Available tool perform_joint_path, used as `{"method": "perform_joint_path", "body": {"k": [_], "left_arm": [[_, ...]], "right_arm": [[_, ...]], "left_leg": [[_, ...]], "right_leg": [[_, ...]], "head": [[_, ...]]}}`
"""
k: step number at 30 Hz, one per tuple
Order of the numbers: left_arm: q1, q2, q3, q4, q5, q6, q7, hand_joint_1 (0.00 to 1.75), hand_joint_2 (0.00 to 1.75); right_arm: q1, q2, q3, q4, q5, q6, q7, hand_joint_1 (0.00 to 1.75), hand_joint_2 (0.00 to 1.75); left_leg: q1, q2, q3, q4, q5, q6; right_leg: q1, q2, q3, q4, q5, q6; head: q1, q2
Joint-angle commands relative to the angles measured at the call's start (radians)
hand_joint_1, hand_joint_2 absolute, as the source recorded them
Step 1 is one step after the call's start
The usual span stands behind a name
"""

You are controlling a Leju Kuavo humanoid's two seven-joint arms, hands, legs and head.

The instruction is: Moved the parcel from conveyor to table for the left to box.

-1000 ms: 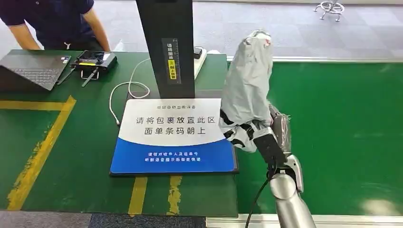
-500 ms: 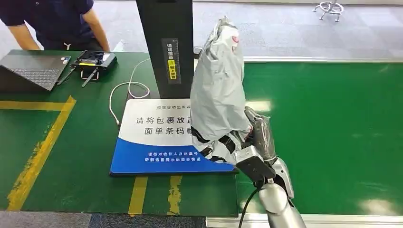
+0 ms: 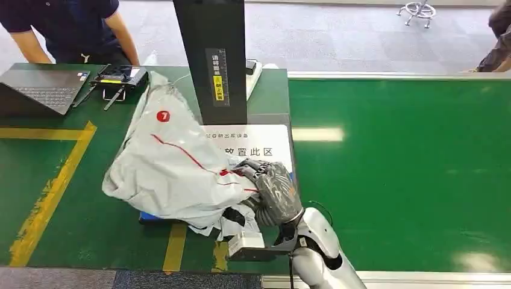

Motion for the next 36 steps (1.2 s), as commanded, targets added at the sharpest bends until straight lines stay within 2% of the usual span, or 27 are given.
{"method": "perform_joint_path", "body": {"k": [1, 4, 7, 12, 16, 17, 23, 28, 29, 30, 31, 36], "left_arm": [[0.001, 0.023, -0.018, -0.005, -0.014, -0.019, -0.014, 0.00, 1.75], [0.000, 0.022, -0.018, -0.004, -0.016, -0.021, -0.006, 0.00, 1.75], [-0.002, 0.022, -0.013, -0.003, -0.012, -0.019, 0.001, 0.00, 1.75], [-0.001, 0.020, -0.012, -0.002, -0.008, -0.015, -0.006, 0.00, 1.75], [-0.002, 0.019, -0.016, -0.002, -0.013, -0.016, -0.011, 0.00, 1.75], [-0.004, 0.019, -0.019, -0.002, -0.015, -0.017, -0.011, 0.00, 1.75], [-0.011, 0.017, -0.021, -0.001, -0.019, -0.020, -0.008, 0.00, 1.75], [-0.011, 0.015, -0.019, -0.001, -0.017, -0.020, -0.007, 0.00, 1.75], [-0.010, 0.014, -0.016, -0.001, -0.014, -0.020, -0.008, 0.00, 1.75], [-0.009, 0.014, -0.014, -0.002, -0.013, -0.019, -0.006, 0.00, 1.75], [-0.008, 0.013, -0.013, -0.002, -0.012, -0.018, -0.006, 0.00, 1.75], [-0.004, 0.014, -0.010, -0.001, -0.010, -0.016, -0.003, 0.00, 1.75]], "right_arm": [[-0.117, 0.028, 0.109, 0.242, 0.113, -0.080, 0.092, 1.52, 1.75], [-0.158, 0.040, 0.106, 0.328, 0.184, -0.134, 0.136, 1.52, 1.75], [-0.199, 0.062, 0.097, 0.397, 0.179, -0.132, 0.138, 1.55, 1.75], [-0.281, 0.103, 0.092, 0.535, 0.194, -0.196, 0.156, 1.54, 1.75], [-0.310, 0.120, 0.088, 0.577, 0.196, -0.209, 0.169, 1.54, 1.75], [-0.329, 0.127, 0.089, 0.603, 0.201, -0.220, 0.176, 1.55, 1.75], [-0.375, 0.153, 0.077, 0.678, 0.190, -0.248, 0.181, 1.61, 1.75], [-0.391, 0.162, 0.075, 0.702, 0.195, -0.258, 0.186, 1.54, 1.75], [-0.394, 0.169, 0.077, 0.709, 0.194, -0.254, 0.188, 1.31, 1.75], [-0.394, 0.171, 0.078, 0.713, 0.197, -0.257, 0.188, 0.21, 1.75], [-0.394, 0.172, 0.079, 0.715, 0.198, -0.258, 0.189, 0.00, 1.75], [-0.402, 0.175, 0.080, 0.739, 0.202, -0.257, 0.196, 0.00, 1.75]], "left_leg": [[0.001, 0.005, 0.003, -0.002, 0.000, -0.002], [0.001, 0.004, 0.003, -0.002, 0.001, -0.002], [0.001, 0.005, 0.003, -0.002, 0.001, -0.002], [0.000, 0.005, 0.001, -0.001, 0.000, -0.002], [0.001, 0.007, 0.003, -0.003, 0.002, -0.003], [0.000, 0.004, 0.001, 0.000, 0.000, -0.002], [0.000, 0.003, 0.000, 0.000, 0.001, -0.002], [0.000, 0.002, 0.000, 0.000, 0.001, -0.002], [0.000, 0.001, 0.000, 0.000, 0.001, -0.002], [0.001, 0.003, 0.001, -0.001, 0.001, -0.002], [0.001, 0.004, 0.002, -0.001, 0.001, -0.003], [0.000, 0.002, 0.001, 0.000, 0.001, -0.002]], "right_leg": [[0.001, 0.003, 0.001, -0.002, 0.002, -0.003], [0.001, 0.002, 0.001, -0.002, 0.002, -0.003], [0.001, 0.003, 0.001, -0.001, 0.002, -0.003], [0.001, 0.004, 0.000, 0.000, 0.002, -0.003], [0.001, 0.004, 0.000, -0.002, 0.003, -0.005], [0.001, 0.003, 0.000, 0.000, 0.001, -0.002], [0.000, 0.002, -0.001, 0.001, 0.001, -0.002], [0.000, 0.001, -0.001, 0.001, 0.001, -0.002], [0.000, 0.001, 0.000, 0.001, 0.001, -0.002], [0.001, 0.001, 0.000, 0.000, 0.001, -0.004], [0.001, 0.002, 0.000, 0.000, 0.002, -0.004], [0.001, 0.001, 0.000, 0.000, 0.001, -0.002]], "head": [[0.000, 0.000], [0.000, 0.000], [0.000, 0.000], [0.000, 0.000], [0.000, 0.000], [0.000, 0.000], [0.000, 0.000], [0.000, 0.000], [0.000, 0.000], [0.000, 0.000], [0.000, 0.000], [0.000, 0.000]]}}
